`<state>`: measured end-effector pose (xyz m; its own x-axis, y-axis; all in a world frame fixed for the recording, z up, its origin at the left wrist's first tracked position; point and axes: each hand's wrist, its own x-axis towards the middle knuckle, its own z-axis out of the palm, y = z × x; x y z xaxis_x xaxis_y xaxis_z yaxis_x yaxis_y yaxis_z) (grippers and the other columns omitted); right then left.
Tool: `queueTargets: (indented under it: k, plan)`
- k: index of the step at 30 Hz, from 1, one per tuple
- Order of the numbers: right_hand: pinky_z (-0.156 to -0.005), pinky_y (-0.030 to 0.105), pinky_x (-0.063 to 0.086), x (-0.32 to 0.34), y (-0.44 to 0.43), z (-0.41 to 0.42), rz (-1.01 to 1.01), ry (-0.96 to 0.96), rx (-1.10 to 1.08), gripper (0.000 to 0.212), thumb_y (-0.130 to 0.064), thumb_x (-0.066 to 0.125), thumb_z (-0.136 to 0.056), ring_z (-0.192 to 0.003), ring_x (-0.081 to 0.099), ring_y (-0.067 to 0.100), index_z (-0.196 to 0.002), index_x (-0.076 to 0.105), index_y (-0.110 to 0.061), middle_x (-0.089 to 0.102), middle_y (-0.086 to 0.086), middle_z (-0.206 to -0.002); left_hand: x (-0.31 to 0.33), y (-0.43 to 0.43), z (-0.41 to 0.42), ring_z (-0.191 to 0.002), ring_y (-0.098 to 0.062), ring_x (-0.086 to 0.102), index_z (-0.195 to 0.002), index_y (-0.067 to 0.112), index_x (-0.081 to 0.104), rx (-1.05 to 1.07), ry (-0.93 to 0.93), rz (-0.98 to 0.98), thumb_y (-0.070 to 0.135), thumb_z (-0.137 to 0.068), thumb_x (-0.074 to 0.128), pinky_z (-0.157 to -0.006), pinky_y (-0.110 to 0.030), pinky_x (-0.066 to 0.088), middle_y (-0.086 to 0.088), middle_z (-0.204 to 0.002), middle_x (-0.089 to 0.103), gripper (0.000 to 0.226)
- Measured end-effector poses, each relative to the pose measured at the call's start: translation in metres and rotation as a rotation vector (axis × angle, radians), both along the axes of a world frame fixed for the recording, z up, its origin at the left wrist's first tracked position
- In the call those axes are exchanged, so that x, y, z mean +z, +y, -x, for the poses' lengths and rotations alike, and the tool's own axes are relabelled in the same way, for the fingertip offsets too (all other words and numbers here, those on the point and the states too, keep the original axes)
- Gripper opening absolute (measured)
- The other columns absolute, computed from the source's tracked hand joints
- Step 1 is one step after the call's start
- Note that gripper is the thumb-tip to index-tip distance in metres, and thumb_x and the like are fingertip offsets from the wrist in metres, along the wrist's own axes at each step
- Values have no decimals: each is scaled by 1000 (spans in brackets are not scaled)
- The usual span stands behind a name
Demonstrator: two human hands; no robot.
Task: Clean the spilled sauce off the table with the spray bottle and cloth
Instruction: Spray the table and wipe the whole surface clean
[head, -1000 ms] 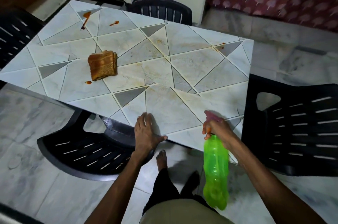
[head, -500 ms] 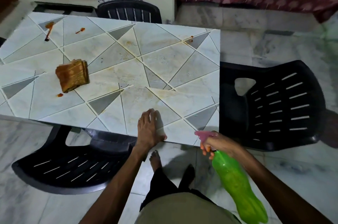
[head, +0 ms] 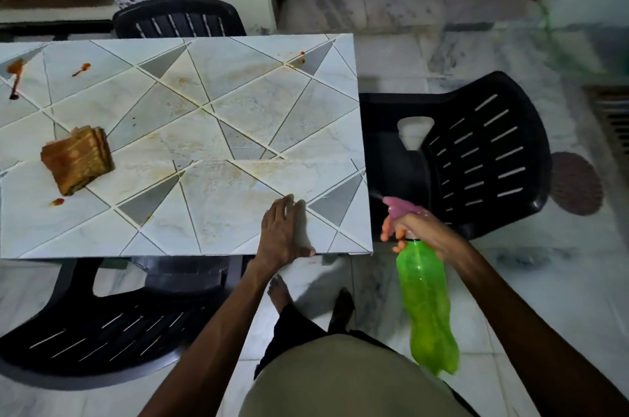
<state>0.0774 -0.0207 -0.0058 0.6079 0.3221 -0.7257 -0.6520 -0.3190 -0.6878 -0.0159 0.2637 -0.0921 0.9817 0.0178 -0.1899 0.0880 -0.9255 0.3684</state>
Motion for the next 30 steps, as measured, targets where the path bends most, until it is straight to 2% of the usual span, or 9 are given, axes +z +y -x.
queueTargets:
  k: [3,5,7,10,13,16,20,25,30]
  plan:
    - [-44,24,44,-4,-14,21,63,57,147,64,13,43,-78,-53,51,23,-134,58,-15,60,14,-67,0,-9,-1,-128,-42,44,-144,10,38,-3,24,-4,74,-48,66,-102,-52,43,-21,-144,43,118]
    - [-47,26,44,-3,-26,35,91,105,200,66,4,50,-70,-61,57,26,-132,60,-15,63,17,-74,0,-13,-1,-125,-45,47,-141,6,42,2,23,8,66,-46,72,-100,-53,45,-24,-141,46,116]
    - [-51,28,44,0,-36,41,93,132,191,62,5,51,-71,-61,60,17,-129,62,-15,65,18,-82,1,-12,-1,-125,-45,47,-141,4,45,5,22,29,64,-45,75,-100,-54,45,-25,-141,46,117]
    - [-54,30,49,2,-42,35,111,92,244,68,2,51,-67,-65,58,20,-131,59,-20,66,15,-77,0,-9,-1,-124,-44,49,-139,4,48,1,2,40,73,-47,64,-100,-52,45,-25,-139,48,116]
    - [-47,26,50,3,-40,23,123,5,125,65,7,52,-76,-60,62,19,-136,56,-17,65,19,-83,1,-11,-2,-122,-45,51,-136,4,49,-7,-36,35,76,-49,57,-96,-54,48,-26,-136,50,113]
    - [-47,26,48,3,-34,8,133,-48,43,65,15,43,-83,-75,64,29,-140,54,-16,67,20,-91,1,-11,-2,-124,-43,49,-137,5,49,-10,-56,38,88,-52,48,-97,-53,45,-24,-138,49,119]
    - [-45,25,41,9,-9,1,157,23,25,65,14,40,-78,-47,54,18,-132,60,-16,64,21,-79,2,-5,-4,-131,-39,42,-145,11,43,30,-41,70,84,-45,53,-104,-52,40,-19,-145,42,124]
    - [-56,32,51,28,35,-24,113,-65,116,69,12,46,-77,-75,64,23,-136,60,-21,75,16,-101,1,22,-14,-133,-30,39,-146,23,42,169,-45,132,83,-52,58,-104,-46,40,-7,-150,38,113]
    - [-52,30,50,68,137,-61,-59,-168,200,65,15,49,-79,-84,60,21,-129,62,-25,74,13,-96,6,92,-25,-126,-33,46,-136,22,52,324,-117,167,73,-68,66,-101,-44,43,-9,-143,48,86]
